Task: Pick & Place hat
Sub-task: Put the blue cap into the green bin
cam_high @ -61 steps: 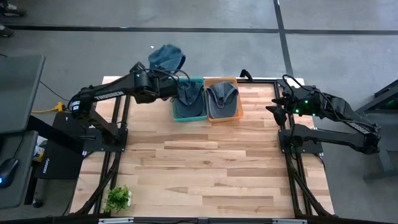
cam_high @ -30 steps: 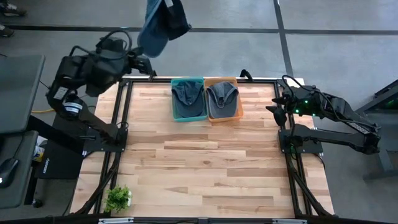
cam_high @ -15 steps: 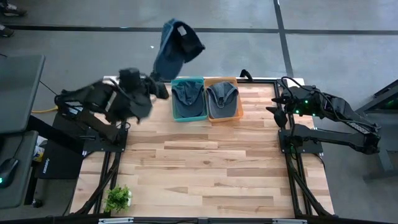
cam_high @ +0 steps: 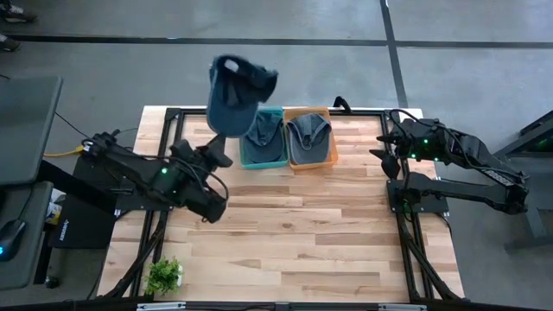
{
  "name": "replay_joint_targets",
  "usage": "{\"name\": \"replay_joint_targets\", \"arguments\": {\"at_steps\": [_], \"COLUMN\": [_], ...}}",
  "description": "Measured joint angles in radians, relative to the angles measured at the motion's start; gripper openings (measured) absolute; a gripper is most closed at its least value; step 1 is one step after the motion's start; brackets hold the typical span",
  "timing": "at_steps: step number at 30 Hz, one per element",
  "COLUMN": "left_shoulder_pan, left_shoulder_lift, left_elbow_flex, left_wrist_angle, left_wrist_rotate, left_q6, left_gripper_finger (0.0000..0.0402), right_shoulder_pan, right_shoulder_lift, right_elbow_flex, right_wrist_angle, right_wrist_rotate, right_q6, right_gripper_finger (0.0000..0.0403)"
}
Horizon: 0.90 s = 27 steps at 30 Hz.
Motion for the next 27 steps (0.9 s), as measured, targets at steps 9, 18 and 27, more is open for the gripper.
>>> {"name": "replay_joint_targets", "arguments": {"at_steps": [9,18,27], "left_shoulder_pan": [-0.009,-0.009,-0.003], "left_shoulder_lift": [0.000,0.023,0.021], "left_elbow_flex": [-0.178,-0.223,-0.222], "left_wrist_angle": [0.261,0.534,0.637], "left_wrist_rotate": [0.000,0.003,-0.002], "left_q6": [-0.066,0.013,0.131], "left_gripper_finger": [0.0000,0.0000,0.0000], "right_shoulder_pan": [0.000,0.000,0.051], "right_shoulder_lift": [0.001,0.072,0.252], "right_elbow_flex": [0.000,0.000,0.000], "right_wrist_angle": [0.230,0.560,0.852], "right_wrist_rotate": [-0.154,-0.359,-0.361], "right_q6": [0.082,0.425,0.661], "right_gripper_finger": [0.0249,0.0249,0.0249]}}
